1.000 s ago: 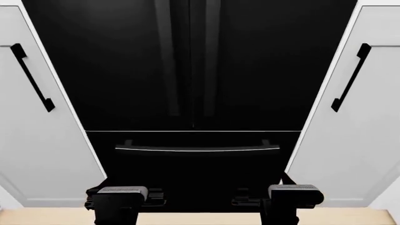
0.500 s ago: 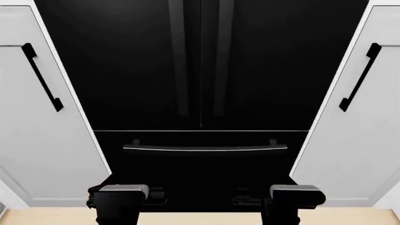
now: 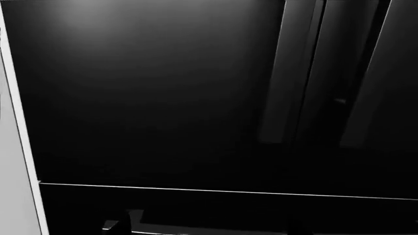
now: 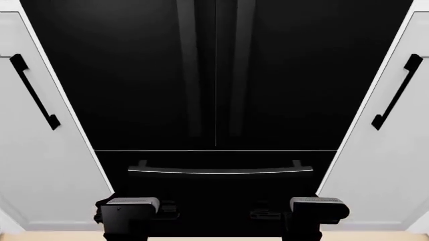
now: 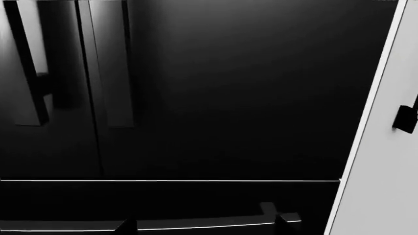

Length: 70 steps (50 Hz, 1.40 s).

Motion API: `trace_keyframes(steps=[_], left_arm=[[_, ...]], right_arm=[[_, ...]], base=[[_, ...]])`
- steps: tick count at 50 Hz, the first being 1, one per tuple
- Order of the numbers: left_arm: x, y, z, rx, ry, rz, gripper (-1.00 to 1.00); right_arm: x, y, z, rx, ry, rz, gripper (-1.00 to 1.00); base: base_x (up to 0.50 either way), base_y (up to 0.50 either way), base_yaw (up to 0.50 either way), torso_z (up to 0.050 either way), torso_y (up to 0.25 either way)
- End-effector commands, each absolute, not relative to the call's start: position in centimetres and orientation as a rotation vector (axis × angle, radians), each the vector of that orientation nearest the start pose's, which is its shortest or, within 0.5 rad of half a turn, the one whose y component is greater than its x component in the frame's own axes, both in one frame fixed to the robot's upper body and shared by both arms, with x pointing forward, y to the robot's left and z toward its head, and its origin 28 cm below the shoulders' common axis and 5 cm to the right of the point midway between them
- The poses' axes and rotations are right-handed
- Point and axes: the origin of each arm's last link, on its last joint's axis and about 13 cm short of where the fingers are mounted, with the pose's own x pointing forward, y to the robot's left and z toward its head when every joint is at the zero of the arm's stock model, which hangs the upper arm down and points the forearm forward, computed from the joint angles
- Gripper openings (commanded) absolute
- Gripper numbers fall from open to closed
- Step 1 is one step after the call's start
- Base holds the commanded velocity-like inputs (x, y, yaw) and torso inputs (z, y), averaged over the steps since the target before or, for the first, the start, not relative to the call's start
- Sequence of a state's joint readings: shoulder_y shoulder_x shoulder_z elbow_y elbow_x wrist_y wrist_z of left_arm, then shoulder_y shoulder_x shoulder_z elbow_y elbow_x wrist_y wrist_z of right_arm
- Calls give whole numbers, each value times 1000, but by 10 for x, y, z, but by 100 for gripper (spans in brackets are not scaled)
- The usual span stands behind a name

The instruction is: Open the fridge doors

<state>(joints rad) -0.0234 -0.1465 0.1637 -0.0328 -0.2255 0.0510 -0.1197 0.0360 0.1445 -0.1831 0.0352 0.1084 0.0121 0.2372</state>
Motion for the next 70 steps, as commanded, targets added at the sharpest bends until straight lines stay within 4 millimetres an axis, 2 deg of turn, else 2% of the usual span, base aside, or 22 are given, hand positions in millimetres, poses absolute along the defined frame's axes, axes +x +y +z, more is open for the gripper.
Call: trace_keyframes(steps=[1,9,12,14,16,18,19,22,23,24,25,26,39,54,70], left_arm=[[214,207,11,-97,-6,-29,100],[218,204,11,-73,4,-34,100],[222,203,23,-109,-1,-28,100],[226,202,36,-72,4,-45,100],[237,195,56,-137,-7,-103,100],[241,193,71,-86,-33,-123,100],[249,189,85,-105,-30,-139,100],[261,183,110,-85,-42,-149,100],[284,169,125,-25,35,-165,100],[303,168,156,26,47,-168,100],[319,167,197,43,-51,-169,100],[322,165,201,40,-55,-172,100],[349,153,217,63,-51,-192,100],[357,145,216,64,-30,-212,100],[382,147,212,66,0,-165,100]], right_arm=[[215,-96,9,-51,30,-61,100],[215,-96,9,-44,31,-61,100],[214,-96,9,-41,32,-62,100],[215,-96,9,-40,32,-61,100],[215,-96,9,-37,33,-63,100],[215,-96,8,-36,34,-63,100],[215,-96,9,-35,32,-62,100],[215,-97,9,-33,34,-63,100],[216,-97,7,-27,52,-56,100],[216,-97,7,-28,52,-55,100],[216,-97,7,-28,53,-56,100],[217,-97,7,-28,53,-56,100],[217,-98,6,-21,56,-57,100],[217,-98,5,-16,62,-60,100],[217,-98,6,-11,62,-60,100]], base=[[262,0,0,0,0],[29,0,0,0,2],[0,0,0,0,0],[0,0,0,0,0],[0,0,0,0,0],[0,0,0,0,0],[0,0,0,0,0],[0,0,0,0,0],[0,0,0,0,0],[0,0,0,0,0],[0,0,0,0,0],[0,0,0,0,0],[0,0,0,0,0],[0,0,0,0,0],[0,0,0,0,0]])
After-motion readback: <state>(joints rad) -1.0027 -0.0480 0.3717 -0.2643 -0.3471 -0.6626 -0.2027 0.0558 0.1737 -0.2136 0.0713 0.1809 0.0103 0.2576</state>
